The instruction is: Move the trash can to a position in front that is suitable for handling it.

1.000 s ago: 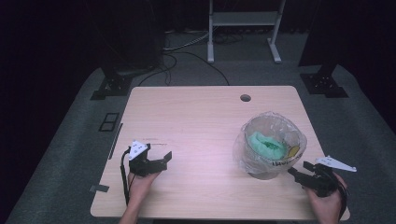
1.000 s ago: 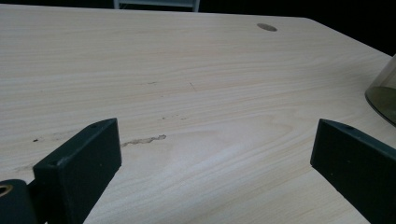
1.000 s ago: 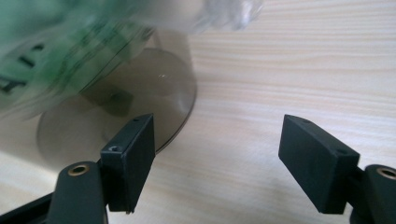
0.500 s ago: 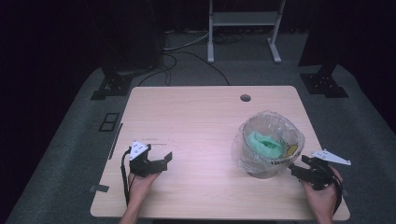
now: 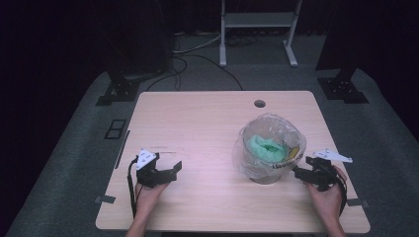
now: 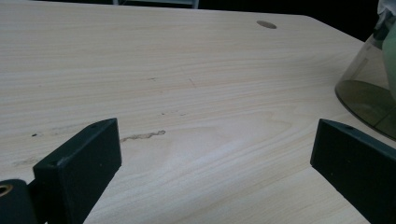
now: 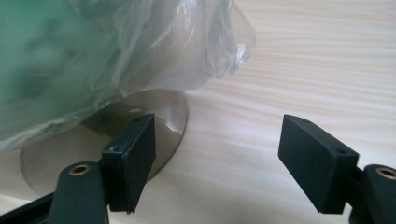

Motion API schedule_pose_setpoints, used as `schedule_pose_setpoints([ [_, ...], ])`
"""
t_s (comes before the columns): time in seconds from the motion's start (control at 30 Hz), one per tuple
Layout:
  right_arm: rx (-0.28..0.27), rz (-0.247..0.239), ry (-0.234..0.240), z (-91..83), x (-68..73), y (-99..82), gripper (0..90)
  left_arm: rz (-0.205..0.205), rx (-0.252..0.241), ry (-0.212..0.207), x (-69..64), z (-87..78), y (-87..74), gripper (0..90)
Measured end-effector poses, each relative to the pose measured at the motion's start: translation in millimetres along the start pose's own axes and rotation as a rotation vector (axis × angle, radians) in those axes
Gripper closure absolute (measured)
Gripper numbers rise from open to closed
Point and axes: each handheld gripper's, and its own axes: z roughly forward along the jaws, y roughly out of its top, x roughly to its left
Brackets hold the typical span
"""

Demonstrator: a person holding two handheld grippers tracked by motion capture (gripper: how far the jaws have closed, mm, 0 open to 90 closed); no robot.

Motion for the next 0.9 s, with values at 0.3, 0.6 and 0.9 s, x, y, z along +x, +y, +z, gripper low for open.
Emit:
schedule_pose_setpoints([
  [0.3,0.028,-0.069,0.048,24.2,30.6,21.1,26.8,-0.023,-0.005,-0.006,2.3,-1.2,0.2,0.7],
  [0.6,0.039,-0.122,0.075,35.4,49.9,37.0,26.8,-0.016,0.002,-0.005,1.7,-0.1,-0.1,0.7],
  [0.9,0.052,-0.156,0.109,54.8,72.3,49.7,26.9,-0.016,0.002,-0.008,1.6,-0.4,0.2,0.7],
])
